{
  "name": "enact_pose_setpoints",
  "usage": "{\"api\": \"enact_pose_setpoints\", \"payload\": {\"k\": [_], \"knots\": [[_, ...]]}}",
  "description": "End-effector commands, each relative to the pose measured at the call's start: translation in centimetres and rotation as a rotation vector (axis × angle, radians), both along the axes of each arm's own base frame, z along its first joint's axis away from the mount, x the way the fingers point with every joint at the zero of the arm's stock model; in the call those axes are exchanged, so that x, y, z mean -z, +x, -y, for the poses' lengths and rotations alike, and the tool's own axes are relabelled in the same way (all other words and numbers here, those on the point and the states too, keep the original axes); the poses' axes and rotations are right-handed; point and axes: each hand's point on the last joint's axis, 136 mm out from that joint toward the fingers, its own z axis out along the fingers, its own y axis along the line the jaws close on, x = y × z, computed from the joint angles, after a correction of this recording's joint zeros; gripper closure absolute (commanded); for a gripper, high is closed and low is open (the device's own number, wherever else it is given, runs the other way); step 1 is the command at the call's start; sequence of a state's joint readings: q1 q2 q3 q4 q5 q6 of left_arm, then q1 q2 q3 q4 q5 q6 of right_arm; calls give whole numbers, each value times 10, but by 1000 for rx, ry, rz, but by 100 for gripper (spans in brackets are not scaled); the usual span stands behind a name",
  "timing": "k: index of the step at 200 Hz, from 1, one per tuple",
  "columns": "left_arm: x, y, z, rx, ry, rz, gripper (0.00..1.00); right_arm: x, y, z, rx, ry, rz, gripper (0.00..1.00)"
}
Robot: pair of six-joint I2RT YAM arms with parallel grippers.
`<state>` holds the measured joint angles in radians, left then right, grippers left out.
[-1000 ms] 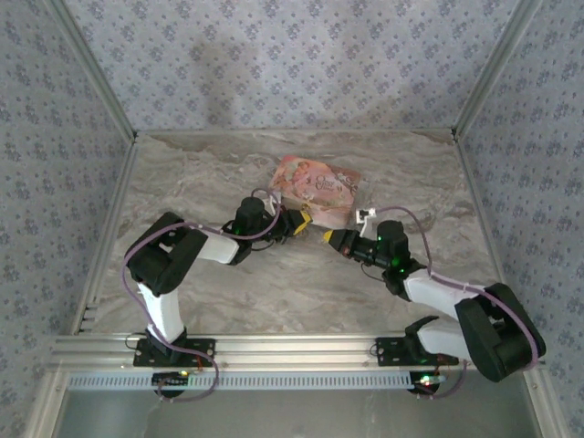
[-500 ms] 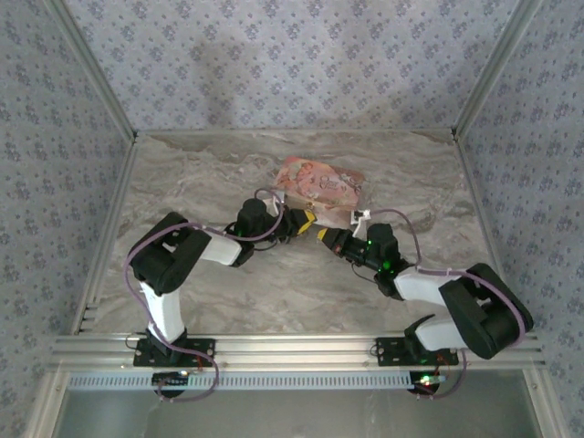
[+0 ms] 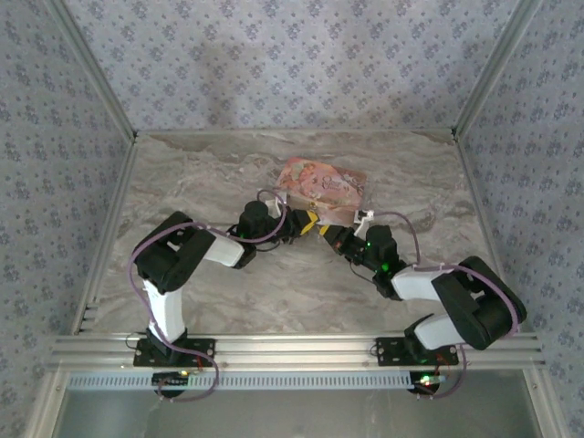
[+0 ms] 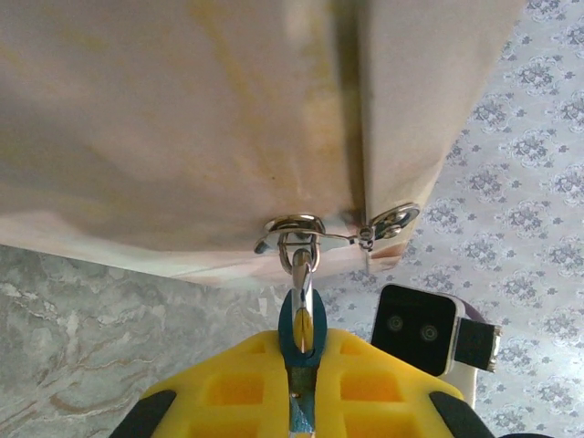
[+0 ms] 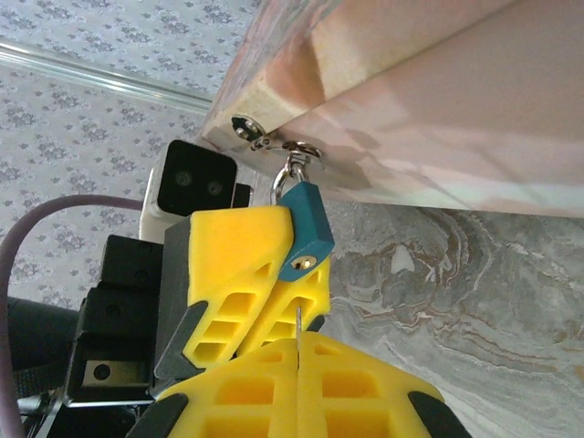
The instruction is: Unlock the padlock with the key
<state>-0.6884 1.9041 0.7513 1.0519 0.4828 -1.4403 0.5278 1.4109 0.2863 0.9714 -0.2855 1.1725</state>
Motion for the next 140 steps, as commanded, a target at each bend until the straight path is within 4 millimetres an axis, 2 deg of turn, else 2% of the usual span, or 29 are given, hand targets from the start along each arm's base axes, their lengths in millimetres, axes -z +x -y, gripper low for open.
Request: {"api": "enact_pose_setpoints", "payload": {"k": [1, 140], "knots": [[-30, 2, 9, 19, -81, 90, 91, -6, 8, 3, 40, 36, 9, 100], [-29, 2, 9, 14, -90, 93, 92, -7, 13, 1, 37, 68, 8, 100]]}}
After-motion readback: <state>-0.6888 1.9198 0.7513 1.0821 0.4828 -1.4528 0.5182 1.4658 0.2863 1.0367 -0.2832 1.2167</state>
